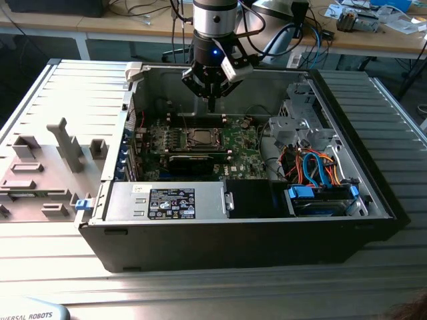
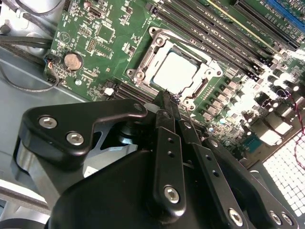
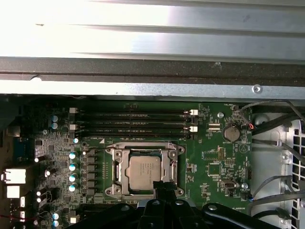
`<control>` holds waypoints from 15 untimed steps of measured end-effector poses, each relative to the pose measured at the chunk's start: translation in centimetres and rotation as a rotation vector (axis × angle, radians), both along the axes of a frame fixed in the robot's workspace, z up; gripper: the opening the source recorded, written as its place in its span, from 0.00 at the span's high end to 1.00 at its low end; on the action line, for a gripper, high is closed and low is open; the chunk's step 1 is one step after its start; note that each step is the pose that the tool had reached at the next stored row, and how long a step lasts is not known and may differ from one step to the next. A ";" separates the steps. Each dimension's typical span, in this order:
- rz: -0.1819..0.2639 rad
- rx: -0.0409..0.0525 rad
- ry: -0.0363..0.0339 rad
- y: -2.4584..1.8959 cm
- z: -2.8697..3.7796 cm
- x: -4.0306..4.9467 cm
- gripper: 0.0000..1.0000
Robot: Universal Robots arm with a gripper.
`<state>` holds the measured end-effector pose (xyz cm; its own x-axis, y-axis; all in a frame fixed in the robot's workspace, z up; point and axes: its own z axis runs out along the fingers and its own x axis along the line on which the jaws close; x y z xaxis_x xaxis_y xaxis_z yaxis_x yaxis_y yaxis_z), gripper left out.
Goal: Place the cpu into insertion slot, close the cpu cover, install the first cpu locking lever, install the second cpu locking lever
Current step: 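Install the first cpu locking lever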
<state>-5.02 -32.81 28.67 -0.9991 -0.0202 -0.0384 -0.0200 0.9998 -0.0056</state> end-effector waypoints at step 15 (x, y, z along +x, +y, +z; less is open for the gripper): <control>0.026 0.0000 0.0000 0.00 0.00 0.00 0.89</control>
